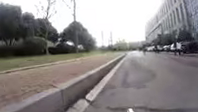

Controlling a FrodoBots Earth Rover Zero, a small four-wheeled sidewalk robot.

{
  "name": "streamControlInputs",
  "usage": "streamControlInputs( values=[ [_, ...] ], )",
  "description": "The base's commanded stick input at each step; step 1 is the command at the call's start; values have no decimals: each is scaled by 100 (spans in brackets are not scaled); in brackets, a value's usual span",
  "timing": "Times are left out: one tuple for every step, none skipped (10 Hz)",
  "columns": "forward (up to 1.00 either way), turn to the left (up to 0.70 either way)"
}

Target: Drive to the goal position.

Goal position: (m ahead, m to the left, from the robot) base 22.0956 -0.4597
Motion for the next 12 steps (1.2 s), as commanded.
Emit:
streamControlInputs(
  values=[
    [66,-13],
    [66,-13],
    [63,-16],
    [44,-23],
    [41,-24],
    [41,-25],
    [41,-25],
    [41,-25],
    [41,-24],
    [39,-23],
    [19,-21],
    [-13,-3]
  ],
)
